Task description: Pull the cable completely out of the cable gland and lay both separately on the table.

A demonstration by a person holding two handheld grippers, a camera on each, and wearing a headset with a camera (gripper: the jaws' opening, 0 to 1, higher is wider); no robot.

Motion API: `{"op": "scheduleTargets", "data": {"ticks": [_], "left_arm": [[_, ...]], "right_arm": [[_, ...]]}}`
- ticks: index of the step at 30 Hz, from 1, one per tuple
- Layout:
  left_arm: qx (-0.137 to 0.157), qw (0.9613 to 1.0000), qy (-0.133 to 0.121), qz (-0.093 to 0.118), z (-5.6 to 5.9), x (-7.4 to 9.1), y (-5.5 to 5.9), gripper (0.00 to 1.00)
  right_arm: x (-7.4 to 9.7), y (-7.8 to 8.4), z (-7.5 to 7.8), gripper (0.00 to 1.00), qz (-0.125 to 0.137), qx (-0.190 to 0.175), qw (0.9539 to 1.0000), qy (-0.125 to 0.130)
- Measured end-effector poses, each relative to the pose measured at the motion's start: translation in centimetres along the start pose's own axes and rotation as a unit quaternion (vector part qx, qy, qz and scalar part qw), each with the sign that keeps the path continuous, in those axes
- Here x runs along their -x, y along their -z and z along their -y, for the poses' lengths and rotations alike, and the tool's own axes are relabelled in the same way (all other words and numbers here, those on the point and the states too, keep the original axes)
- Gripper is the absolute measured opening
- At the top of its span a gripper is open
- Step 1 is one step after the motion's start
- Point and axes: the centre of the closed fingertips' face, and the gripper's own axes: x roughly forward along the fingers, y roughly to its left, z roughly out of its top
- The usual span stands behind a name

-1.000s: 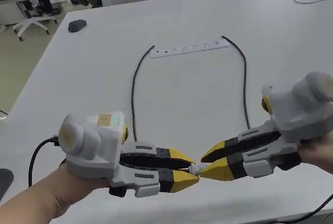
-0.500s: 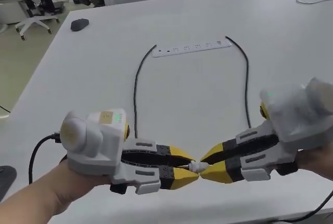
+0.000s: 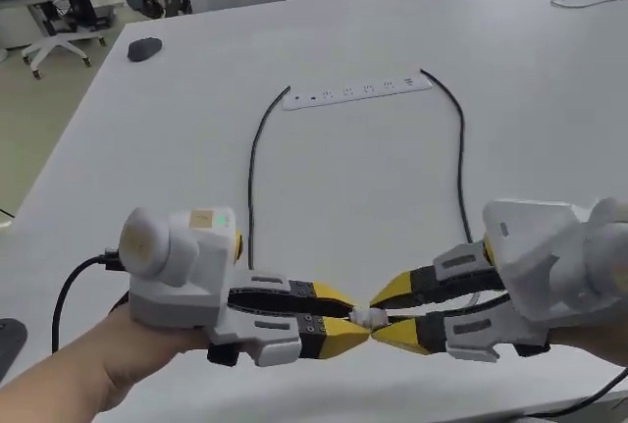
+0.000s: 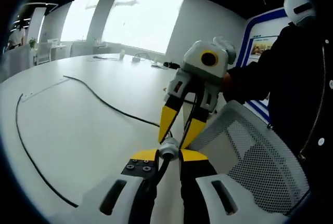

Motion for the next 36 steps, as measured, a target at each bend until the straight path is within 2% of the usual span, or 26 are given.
{"op": "scheduleTargets", "data": {"ticks": [1,3,6,11,12,13,14,15,18,22,25,26,27,28,30,32,34,35,36], "left_arm": [[0.0,1.0,0.0,-0.002,0.0,0.0,0.1,0.15],[-0.001,1.0,0.001,-0.002,0.0,0.1,0.1,0.15],[-0.003,1.0,0.0,0.001,-0.1,0.2,0.0,0.15],[-0.003,1.0,0.003,-0.002,-0.1,0.2,0.1,0.15],[-0.001,1.0,0.003,-0.004,-0.1,0.2,0.2,0.15],[0.003,0.9999,0.002,-0.012,-0.1,0.2,0.5,0.15],[-0.004,0.9999,0.001,-0.016,-0.1,0.2,0.6,0.15],[-0.019,0.9997,-0.005,-0.016,-0.2,0.3,0.7,0.15],[-0.01,0.9998,-0.01,-0.015,-0.6,0.6,0.9,0.15],[-0.005,0.9998,-0.017,-0.012,-1.0,1.4,0.9,0.15],[-0.001,0.9997,-0.021,-0.012,-1.3,1.7,1.0,0.15],[0.002,0.9997,-0.021,-0.012,-1.3,1.9,1.1,0.15],[0.001,0.9997,-0.023,-0.01,-1.4,2.1,1.1,0.15],[0.001,0.9996,-0.025,-0.01,-1.5,2.3,1.2,0.15],[0.005,0.9996,-0.029,-0.006,-1.6,2.6,1.2,0.15],[0.006,0.9995,-0.031,-0.004,-1.6,2.8,1.3,0.15],[0.008,0.9994,-0.032,-0.004,-1.7,2.9,1.4,0.15],[0.006,0.9994,-0.034,-0.005,-1.8,3.0,1.5,0.15],[0.006,0.9994,-0.035,-0.005,-1.8,3.1,1.6,0.15]], "right_arm": [[0.1,0.1,0.4,0.14,-0.002,0.014,0.9999,0.005],[0.4,0.4,0.7,0.1,-0.008,0.031,0.9994,0.013],[0.6,0.7,0.5,0.01,-0.015,0.035,0.9992,0.012],[0.2,0.9,0.4,0.0,-0.024,0.032,0.9991,0.016],[0.2,0.9,0.5,0.0,-0.028,0.027,0.9991,0.018],[0.2,1.4,0.4,0.0,-0.043,-0.009,0.9988,0.021],[0.2,1.7,0.4,0.0,-0.05,-0.021,0.9983,0.023],[0.2,1.7,0.8,0.0,-0.048,-0.009,0.9984,0.03],[0.7,2.4,1.3,0.0,-0.058,-0.021,0.9971,0.043],[2.0,3.8,2.7,0.0,-0.078,-0.029,0.9933,0.08],[3.1,5.4,4.0,0.0,-0.102,-0.049,0.9865,0.119],[3.7,6.0,4.7,0.0,-0.108,-0.07,0.9815,0.142],[4.2,6.4,5.2,0.0,-0.109,-0.077,0.9794,0.152],[4.9,6.9,5.9,0.0,-0.112,-0.084,0.975,0.172],[5.9,7.9,6.7,0.0,-0.116,-0.105,0.968,0.196],[6.7,8.5,7.2,0.0,-0.115,-0.116,0.963,0.214],[7.7,9.5,7.8,0.0,-0.125,-0.126,0.9553,0.236],[8.4,10.2,8.2,0.0,-0.135,-0.13,0.9496,0.251],[8.7,10.5,8.4,0.0,-0.136,-0.133,0.9476,0.257]]}}
